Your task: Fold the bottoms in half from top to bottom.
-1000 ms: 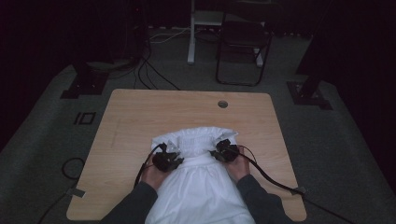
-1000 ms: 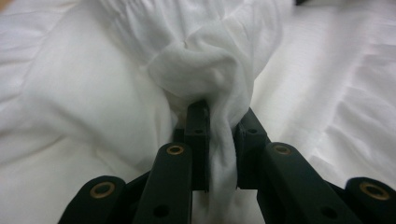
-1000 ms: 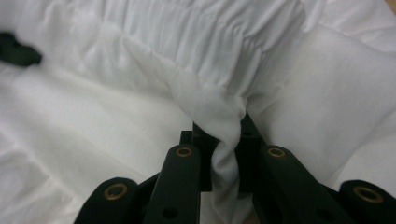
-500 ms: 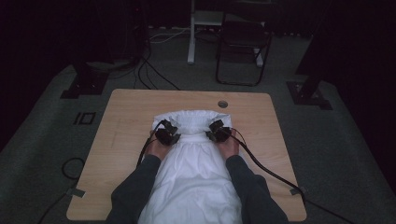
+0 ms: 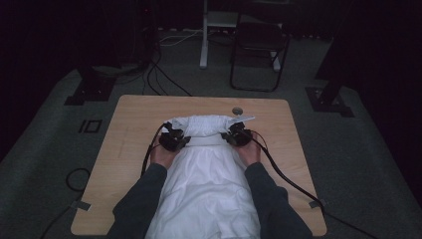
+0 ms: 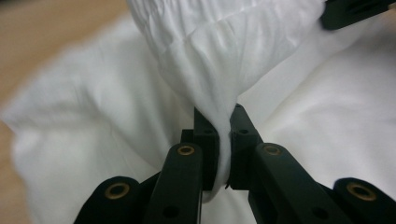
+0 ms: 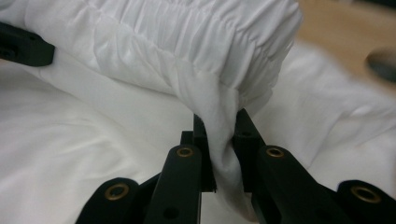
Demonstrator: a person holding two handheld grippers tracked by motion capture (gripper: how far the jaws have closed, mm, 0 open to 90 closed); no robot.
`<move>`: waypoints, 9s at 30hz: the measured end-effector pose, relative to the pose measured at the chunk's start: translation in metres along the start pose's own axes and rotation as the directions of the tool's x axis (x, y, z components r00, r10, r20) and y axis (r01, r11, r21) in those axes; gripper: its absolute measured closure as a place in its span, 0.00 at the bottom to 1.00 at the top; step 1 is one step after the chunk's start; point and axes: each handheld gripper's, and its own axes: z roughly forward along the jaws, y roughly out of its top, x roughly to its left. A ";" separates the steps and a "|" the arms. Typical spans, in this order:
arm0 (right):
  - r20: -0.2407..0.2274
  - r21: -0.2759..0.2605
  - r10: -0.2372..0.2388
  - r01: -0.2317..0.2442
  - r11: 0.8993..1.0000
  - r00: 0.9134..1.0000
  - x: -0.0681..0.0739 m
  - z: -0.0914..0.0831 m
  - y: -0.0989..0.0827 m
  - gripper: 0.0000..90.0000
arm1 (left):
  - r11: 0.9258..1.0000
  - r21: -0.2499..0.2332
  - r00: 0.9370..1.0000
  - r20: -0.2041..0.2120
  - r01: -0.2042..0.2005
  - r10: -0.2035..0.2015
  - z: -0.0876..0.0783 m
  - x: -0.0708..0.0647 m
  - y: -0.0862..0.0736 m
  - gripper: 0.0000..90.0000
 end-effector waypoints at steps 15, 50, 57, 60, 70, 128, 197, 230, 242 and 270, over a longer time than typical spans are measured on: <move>-0.097 0.015 -0.201 0.203 0.979 0.975 0.057 -0.077 -0.047 0.93 | 0.993 0.043 0.989 0.105 -0.108 0.103 -0.051 -0.064 -0.064 0.95; -0.002 0.108 -0.123 0.122 0.987 0.992 0.029 0.007 -0.059 0.93 | 0.983 0.153 0.994 0.048 -0.105 0.099 0.025 -0.019 -0.057 0.94; 0.007 0.095 -0.086 0.085 0.992 0.996 0.017 0.019 -0.049 0.92 | 0.985 0.143 0.995 -0.020 -0.092 0.095 0.047 -0.002 -0.040 0.93; 0.056 0.106 -0.083 0.077 0.991 0.995 0.010 0.030 -0.038 0.92 | 0.988 0.141 0.997 -0.043 -0.059 0.066 0.057 0.004 -0.032 0.93; 0.039 0.119 -0.043 0.038 0.992 0.998 0.001 0.033 -0.029 0.92 | 0.988 0.145 0.997 -0.036 -0.061 0.067 0.046 0.000 -0.030 0.92; -0.014 0.099 0.053 -0.052 0.994 0.998 -0.005 -0.009 -0.065 0.87 | 0.992 0.119 0.996 0.072 0.042 -0.051 0.024 -0.020 -0.038 0.96; -0.028 -0.001 -0.063 0.063 0.998 0.998 0.049 -0.035 -0.114 0.60 | 1.000 0.020 0.997 0.080 -0.005 0.004 -0.019 -0.079 -0.109 0.56; -0.033 -0.007 -0.087 0.087 0.996 0.996 0.034 -0.054 -0.088 0.52 | 0.970 0.095 0.966 -0.154 0.222 -0.206 0.025 0.062 -0.072 0.31; 0.055 0.057 0.055 -0.058 0.997 0.997 -0.059 -0.012 -0.035 0.25 | 0.971 0.102 0.969 -0.146 0.218 -0.202 0.025 0.062 -0.071 0.32; 0.010 -0.043 0.094 -0.093 0.995 0.996 -0.062 -0.038 -0.012 0.96 | 0.958 -0.113 0.964 0.005 0.265 -0.267 -0.031 0.071 -0.023 0.93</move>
